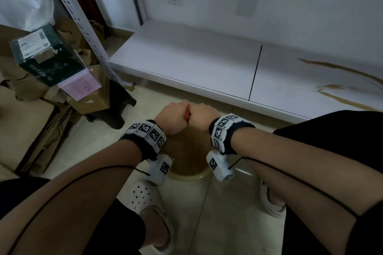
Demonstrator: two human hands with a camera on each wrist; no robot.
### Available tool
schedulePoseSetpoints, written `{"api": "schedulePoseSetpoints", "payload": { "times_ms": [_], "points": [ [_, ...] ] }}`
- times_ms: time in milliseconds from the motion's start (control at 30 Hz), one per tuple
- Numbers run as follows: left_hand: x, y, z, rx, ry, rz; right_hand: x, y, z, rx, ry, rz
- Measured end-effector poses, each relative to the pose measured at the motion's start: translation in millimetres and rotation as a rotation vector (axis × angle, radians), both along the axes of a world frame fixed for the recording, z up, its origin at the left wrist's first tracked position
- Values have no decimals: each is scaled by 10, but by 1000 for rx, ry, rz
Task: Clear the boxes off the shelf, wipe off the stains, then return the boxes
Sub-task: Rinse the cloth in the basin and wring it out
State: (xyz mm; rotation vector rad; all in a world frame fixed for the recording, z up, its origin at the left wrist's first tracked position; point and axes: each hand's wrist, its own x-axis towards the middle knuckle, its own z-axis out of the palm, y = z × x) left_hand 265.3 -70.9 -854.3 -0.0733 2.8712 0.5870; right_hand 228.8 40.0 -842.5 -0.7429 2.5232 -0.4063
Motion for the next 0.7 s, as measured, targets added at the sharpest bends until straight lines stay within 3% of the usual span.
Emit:
{"api": "schedulePoseSetpoints", "payload": {
  "times_ms": [300, 467, 600, 700],
  "points": [
    [-21, 57, 109, 156, -87, 123, -8, -2, 43, 42, 110, 47],
    [-52, 16, 106, 369, -169, 181, -31, 12, 71, 56, 174, 100],
    [-71, 41, 119, 386, -248, 128, -65, 63, -8, 54, 122, 87],
    [-103, 14, 64, 436, -207, 98, -121, 77, -62, 33, 19, -19]
  ]
}}
